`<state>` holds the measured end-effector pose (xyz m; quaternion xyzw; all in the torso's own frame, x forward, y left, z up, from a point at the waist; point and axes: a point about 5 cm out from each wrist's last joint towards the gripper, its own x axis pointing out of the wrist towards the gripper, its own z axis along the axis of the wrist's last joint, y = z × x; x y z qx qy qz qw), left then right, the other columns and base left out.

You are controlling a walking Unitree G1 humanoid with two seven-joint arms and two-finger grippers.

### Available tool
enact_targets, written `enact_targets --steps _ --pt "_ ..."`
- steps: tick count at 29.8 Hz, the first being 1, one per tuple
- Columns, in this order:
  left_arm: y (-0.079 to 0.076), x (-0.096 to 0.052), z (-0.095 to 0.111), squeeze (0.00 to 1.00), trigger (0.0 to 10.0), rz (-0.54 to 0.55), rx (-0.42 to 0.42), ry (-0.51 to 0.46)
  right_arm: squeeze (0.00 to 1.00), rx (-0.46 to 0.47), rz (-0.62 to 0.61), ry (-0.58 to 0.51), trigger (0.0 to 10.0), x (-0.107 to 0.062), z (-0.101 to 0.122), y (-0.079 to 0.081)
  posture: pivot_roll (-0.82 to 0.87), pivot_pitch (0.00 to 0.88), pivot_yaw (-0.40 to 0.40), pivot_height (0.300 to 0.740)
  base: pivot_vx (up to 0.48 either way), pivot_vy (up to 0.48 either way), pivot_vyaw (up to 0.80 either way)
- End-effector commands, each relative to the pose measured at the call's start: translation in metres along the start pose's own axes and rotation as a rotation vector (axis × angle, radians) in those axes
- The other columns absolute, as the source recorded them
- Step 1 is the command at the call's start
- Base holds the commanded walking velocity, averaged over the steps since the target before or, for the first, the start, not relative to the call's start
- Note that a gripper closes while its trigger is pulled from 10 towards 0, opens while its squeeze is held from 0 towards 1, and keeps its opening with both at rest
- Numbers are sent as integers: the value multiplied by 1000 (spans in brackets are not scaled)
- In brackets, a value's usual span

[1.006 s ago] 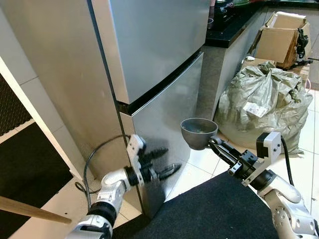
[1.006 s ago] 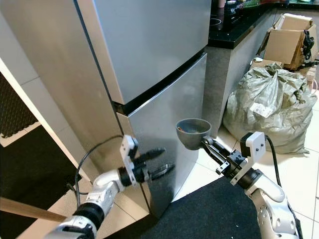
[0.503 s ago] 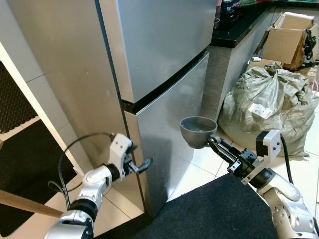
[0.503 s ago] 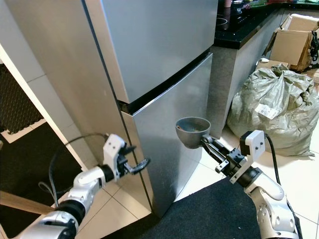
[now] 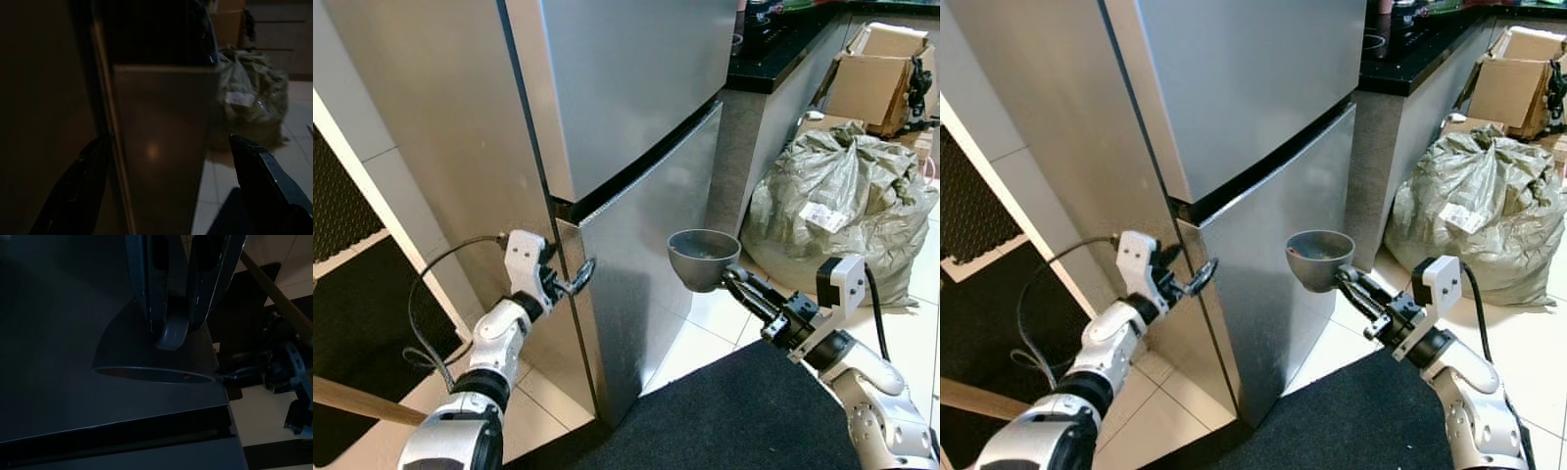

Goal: Restocking fridge

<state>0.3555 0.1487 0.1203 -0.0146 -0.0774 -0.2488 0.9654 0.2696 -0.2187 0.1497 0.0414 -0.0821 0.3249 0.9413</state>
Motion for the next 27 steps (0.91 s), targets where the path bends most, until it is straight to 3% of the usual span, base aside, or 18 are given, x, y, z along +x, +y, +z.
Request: enact_targets --steps 1,11,27 --pt "6 -5 -2 0 10000 29 17 15 0 -1 4 2 10000 0 1 0 -138 36 79 740 0 0 0" --pt "6 1 4 0 10000 52 17 -15 0 -3 2 2 10000 1 1 0 -137 36 80 740 0 0 0" --pt "-33 16 -3 0 10000 -97 -16 -25 0 1 -1 -2 10000 0 0 2 -138 42 86 740 0 0 0"
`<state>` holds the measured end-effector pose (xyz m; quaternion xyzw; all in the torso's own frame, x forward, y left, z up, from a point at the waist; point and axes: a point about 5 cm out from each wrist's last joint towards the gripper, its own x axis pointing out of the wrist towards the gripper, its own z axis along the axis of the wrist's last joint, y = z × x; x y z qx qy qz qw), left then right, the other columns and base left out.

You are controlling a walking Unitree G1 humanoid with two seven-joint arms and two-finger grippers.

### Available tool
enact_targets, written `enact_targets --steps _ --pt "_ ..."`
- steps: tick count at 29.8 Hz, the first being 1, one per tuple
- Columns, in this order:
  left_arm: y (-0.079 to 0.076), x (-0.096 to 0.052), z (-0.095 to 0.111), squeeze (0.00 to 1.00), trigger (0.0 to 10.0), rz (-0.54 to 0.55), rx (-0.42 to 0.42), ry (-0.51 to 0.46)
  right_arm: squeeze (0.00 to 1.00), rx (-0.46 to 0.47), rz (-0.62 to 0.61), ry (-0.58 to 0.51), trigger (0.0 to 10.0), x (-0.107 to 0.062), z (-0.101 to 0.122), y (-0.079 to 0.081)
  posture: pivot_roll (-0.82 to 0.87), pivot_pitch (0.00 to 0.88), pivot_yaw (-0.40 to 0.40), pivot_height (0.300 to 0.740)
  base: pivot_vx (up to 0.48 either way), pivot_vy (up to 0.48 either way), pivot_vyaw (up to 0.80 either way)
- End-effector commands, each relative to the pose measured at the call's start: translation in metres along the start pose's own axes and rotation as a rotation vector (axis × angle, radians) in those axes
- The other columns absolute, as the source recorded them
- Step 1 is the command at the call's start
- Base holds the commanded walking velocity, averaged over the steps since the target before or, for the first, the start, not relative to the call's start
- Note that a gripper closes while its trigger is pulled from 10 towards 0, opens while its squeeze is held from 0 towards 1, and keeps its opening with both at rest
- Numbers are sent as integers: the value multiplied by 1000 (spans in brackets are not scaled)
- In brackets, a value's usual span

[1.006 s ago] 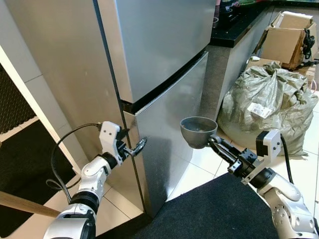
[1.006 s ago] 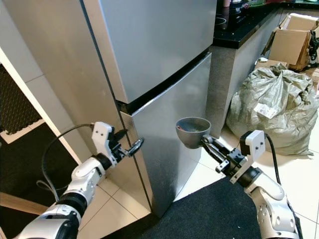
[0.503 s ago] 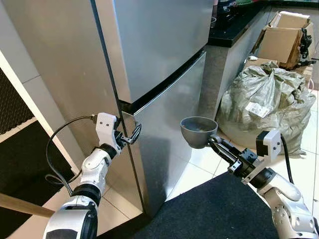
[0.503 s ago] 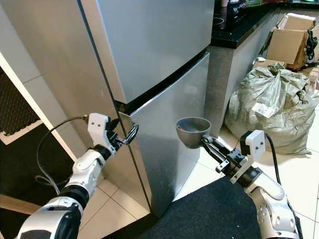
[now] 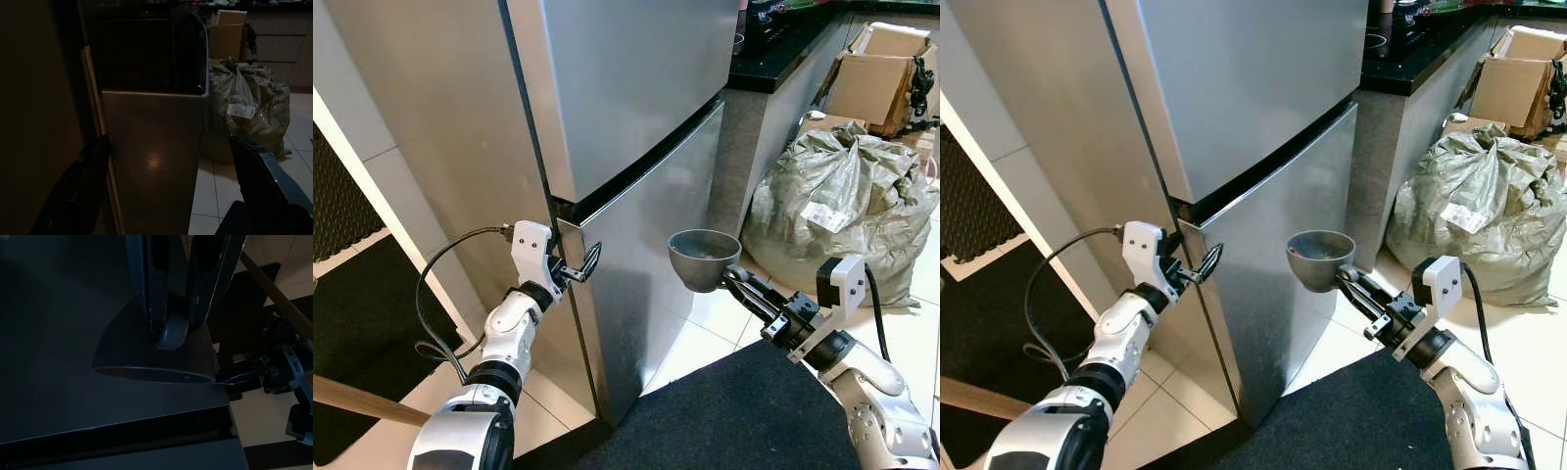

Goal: Restocking fridge

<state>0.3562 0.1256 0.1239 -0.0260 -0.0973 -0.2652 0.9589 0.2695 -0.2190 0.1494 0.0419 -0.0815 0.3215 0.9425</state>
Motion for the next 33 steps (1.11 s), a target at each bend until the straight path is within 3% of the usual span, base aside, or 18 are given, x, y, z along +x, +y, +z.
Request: enact_targets --steps 1,6,33 --pt "-15 5 -5 0 10000 -72 -8 18 0 0 6 -3 10000 0 0 2 -138 42 86 740 0 0 0" --pt "-22 7 -5 0 10000 -135 -36 6 0 0 6 -2 10000 0 0 3 -139 44 87 740 0 0 0" --pt "-33 10 -4 0 10000 -237 -80 -16 0 -6 7 -6 10000 0 2 3 -146 44 89 740 0 0 0"
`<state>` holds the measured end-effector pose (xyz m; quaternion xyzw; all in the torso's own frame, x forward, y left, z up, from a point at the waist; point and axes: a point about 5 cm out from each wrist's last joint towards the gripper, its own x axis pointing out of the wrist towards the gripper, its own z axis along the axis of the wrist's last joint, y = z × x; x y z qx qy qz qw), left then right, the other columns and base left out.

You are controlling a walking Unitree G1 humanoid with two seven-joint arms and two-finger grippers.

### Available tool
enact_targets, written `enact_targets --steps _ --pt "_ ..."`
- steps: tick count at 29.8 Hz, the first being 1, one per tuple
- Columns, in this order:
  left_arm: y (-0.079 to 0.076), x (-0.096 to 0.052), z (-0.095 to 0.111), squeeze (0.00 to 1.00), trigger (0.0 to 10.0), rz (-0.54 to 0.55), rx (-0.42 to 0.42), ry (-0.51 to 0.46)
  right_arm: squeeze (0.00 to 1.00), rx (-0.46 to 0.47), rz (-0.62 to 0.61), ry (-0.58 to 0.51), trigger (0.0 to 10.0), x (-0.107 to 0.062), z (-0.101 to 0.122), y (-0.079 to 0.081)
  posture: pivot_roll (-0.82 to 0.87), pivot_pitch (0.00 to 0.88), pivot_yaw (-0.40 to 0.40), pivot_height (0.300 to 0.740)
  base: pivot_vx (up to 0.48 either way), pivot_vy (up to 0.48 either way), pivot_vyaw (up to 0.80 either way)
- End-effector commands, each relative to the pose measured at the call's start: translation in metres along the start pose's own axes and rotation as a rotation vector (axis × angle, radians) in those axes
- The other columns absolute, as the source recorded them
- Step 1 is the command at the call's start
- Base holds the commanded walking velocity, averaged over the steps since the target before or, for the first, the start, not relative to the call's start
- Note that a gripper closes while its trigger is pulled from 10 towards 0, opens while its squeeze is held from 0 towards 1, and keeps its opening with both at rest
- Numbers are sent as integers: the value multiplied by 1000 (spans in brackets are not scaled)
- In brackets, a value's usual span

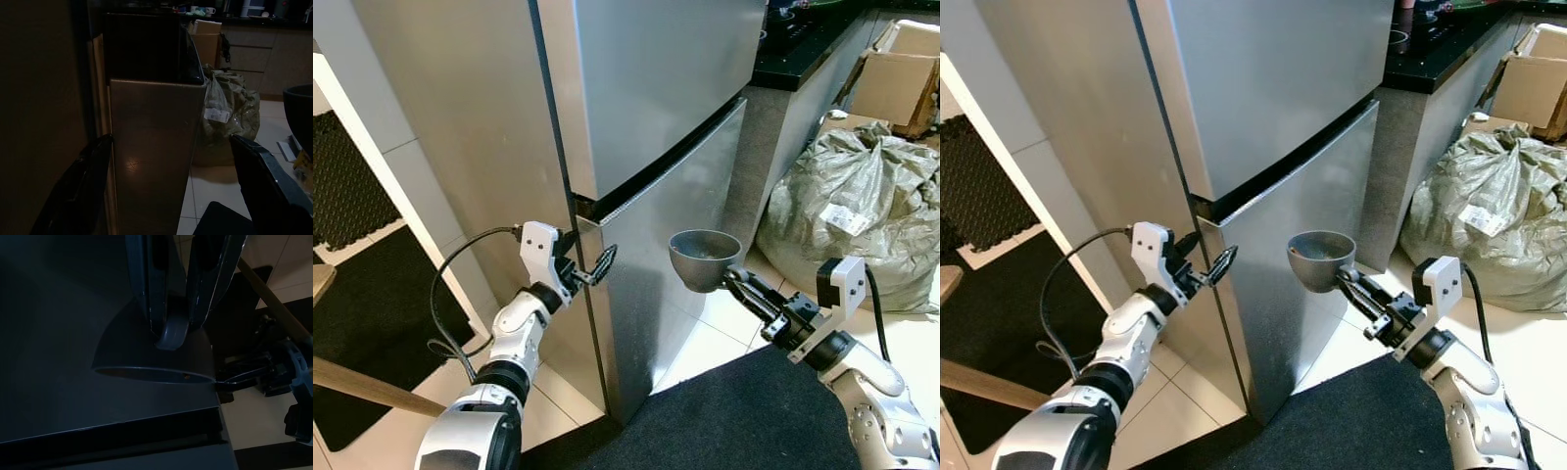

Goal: Restocking fridge

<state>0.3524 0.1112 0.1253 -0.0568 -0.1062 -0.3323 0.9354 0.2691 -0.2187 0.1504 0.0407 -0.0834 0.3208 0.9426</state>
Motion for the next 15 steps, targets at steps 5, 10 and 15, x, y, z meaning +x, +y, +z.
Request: enact_targets --steps 5,10,15 --pt "-19 8 -5 0 10000 -113 -21 16 0 -2 8 -1 10000 -1 1 3 -143 48 89 740 0 0 0" --pt "-22 9 -5 0 10000 -132 -26 10 0 -1 9 -2 10000 0 1 3 -142 49 91 740 0 0 0" --pt "-25 11 -5 0 10000 -150 -31 7 0 0 8 -3 10000 0 1 4 -144 49 92 740 0 0 0"
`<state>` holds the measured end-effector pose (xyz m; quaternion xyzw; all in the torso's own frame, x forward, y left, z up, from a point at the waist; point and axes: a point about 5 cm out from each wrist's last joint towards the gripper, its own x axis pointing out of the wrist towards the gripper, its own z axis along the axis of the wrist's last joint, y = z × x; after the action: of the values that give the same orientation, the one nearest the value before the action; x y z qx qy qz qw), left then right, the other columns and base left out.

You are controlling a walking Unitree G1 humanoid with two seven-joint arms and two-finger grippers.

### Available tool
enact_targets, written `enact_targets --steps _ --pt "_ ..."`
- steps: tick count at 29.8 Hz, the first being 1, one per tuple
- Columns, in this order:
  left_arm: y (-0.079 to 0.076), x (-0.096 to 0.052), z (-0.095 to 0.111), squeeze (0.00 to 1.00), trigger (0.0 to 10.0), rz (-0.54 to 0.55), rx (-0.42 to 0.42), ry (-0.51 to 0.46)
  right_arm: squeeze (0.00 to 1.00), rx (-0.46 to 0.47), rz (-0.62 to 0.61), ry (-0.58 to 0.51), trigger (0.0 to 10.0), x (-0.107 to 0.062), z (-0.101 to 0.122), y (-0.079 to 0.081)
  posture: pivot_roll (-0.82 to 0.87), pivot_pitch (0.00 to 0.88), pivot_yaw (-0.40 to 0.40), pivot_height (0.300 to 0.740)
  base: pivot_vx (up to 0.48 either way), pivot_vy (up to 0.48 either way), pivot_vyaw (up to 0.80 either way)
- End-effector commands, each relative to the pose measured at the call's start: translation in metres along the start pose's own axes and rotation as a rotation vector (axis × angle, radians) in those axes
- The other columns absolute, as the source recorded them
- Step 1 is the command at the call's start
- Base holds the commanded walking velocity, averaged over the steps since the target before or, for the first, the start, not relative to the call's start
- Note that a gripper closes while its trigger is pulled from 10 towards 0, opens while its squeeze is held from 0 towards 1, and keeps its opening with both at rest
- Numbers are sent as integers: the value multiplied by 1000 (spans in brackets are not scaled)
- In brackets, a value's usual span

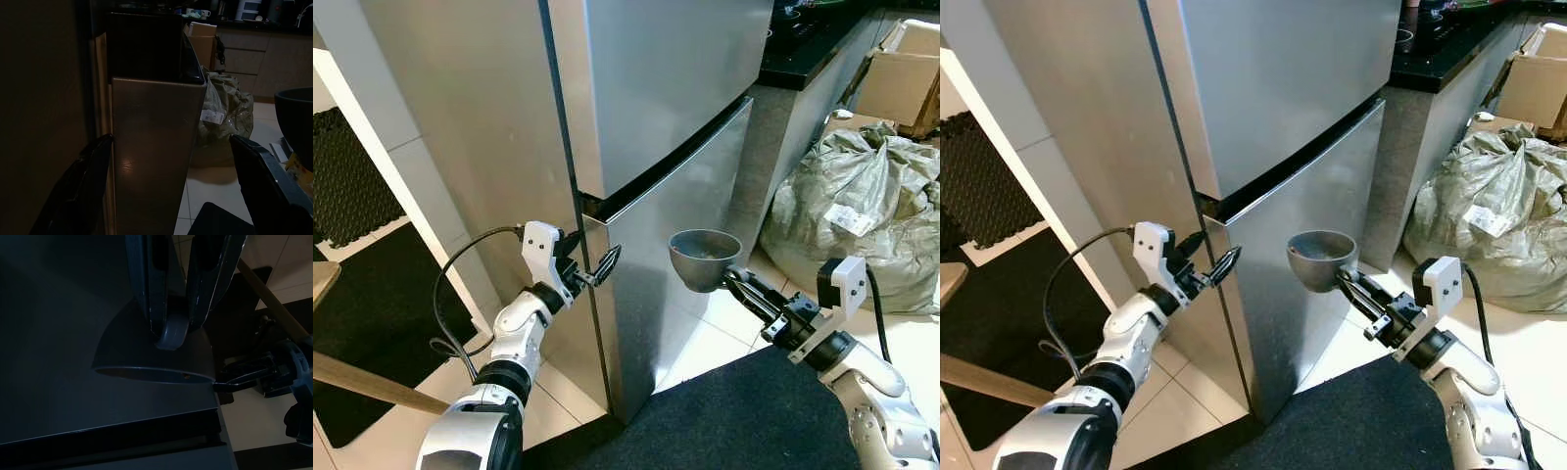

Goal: Restocking fridge

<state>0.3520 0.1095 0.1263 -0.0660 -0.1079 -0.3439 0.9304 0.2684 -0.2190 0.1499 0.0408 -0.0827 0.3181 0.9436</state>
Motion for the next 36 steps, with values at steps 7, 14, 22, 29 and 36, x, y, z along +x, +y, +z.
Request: enact_targets --steps 7,14,22,29,36 --pt "-29 13 -6 0 10000 -162 -28 8 0 -1 11 -6 10000 0 2 3 -144 50 94 740 0 0 0" --pt "-31 14 -6 0 10000 -179 -33 3 0 0 12 -7 10000 0 1 4 -142 51 95 740 0 0 0" --pt "-33 14 -5 0 10000 -198 -38 -3 0 2 12 -9 10000 1 1 5 -140 51 96 740 0 0 0" --pt "-34 15 -5 0 10000 -200 -35 -5 0 1 12 -6 10000 1 1 5 -143 50 95 740 0 0 0" --pt "-19 10 -3 0 10000 -87 18 12 0 2 11 -3 10000 0 1 4 -143 51 95 740 0 0 0"
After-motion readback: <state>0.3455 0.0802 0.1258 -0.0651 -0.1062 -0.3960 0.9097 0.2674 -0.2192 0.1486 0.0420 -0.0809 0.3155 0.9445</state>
